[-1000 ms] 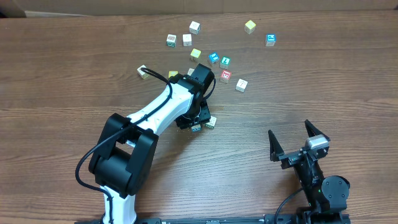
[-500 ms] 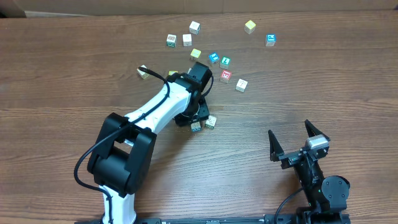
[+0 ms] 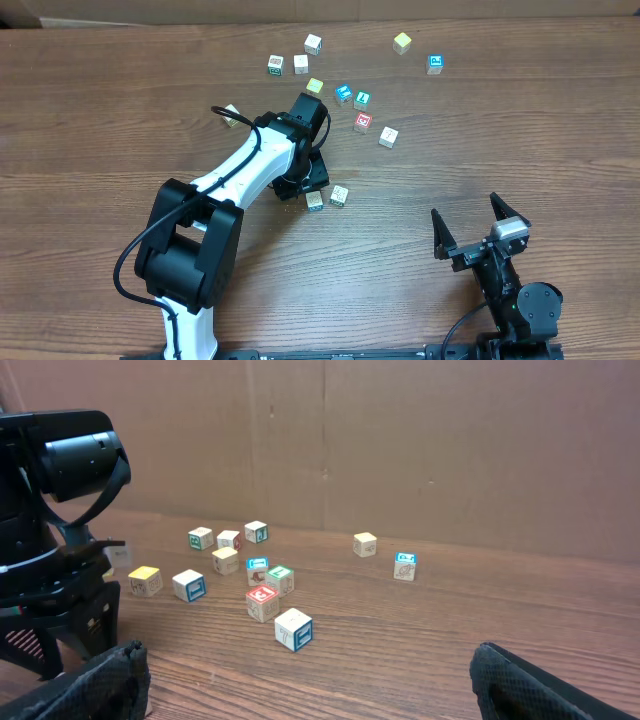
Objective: Form a circle
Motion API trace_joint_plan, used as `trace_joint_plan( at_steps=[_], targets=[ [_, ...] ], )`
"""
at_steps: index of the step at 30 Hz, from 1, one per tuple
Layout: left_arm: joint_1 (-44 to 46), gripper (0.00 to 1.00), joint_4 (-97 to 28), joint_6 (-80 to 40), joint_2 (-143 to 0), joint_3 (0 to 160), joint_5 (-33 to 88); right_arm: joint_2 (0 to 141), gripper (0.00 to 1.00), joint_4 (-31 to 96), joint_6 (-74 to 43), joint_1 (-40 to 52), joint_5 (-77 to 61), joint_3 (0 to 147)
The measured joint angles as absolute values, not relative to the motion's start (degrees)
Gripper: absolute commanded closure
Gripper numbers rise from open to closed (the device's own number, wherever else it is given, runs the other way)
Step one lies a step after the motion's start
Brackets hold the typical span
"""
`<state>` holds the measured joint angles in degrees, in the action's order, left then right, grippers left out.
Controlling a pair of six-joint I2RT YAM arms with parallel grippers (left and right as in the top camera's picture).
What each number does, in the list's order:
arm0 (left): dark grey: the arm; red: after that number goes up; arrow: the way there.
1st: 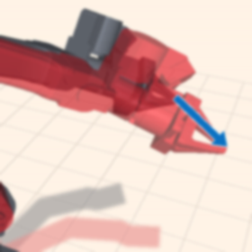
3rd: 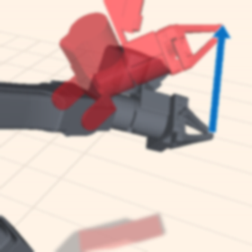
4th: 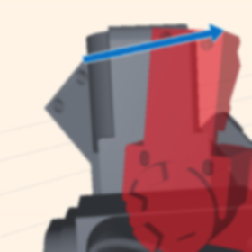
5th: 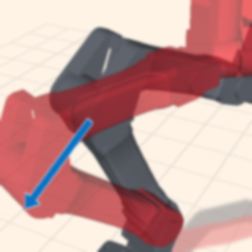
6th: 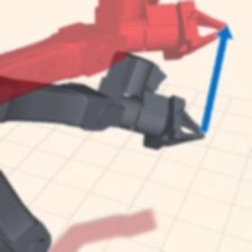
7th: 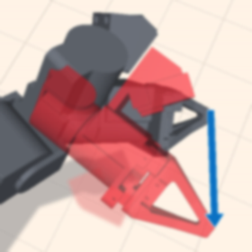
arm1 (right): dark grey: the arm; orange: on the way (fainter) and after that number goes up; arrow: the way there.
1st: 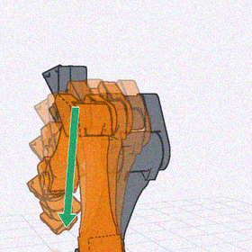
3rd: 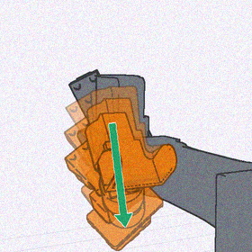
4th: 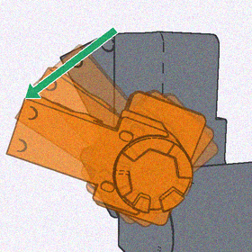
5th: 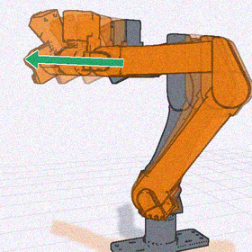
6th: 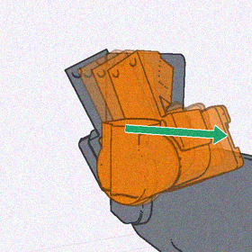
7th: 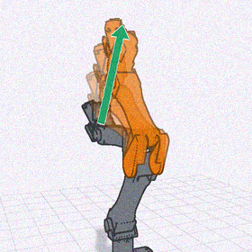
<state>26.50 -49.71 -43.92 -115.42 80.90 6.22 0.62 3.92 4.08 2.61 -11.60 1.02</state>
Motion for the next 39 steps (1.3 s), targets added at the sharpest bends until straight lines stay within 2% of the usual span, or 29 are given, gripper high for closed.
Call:
trace_joint_plan(
  at_steps=[11,21,24,31,39],
  targets=[
    [26.50,0.52,-52.56,-42.92,-115.42,80.90,7.11,0.62,0.00,3.92,4.08,2.61,-11.60,1.02],
    [26.50,0.62,-52.34,-45.32,-115.42,80.90,9.52,0.62,0.00,3.90,4.05,2.61,-11.60,1.02],
    [26.50,0.64,-52.29,-46.85,-115.42,80.90,9.76,0.62,0.00,3.92,4.08,2.61,-11.60,1.02],
    [26.50,0.78,-52.27,-54.41,-115.42,80.90,10.35,0.62,0.00,3.90,4.08,2.63,-11.60,1.02],
    [26.48,0.77,-52.29,-62.24,-115.42,80.93,11.60,0.62,0.00,3.92,4.08,2.61,-11.60,1.02]
  ],
)
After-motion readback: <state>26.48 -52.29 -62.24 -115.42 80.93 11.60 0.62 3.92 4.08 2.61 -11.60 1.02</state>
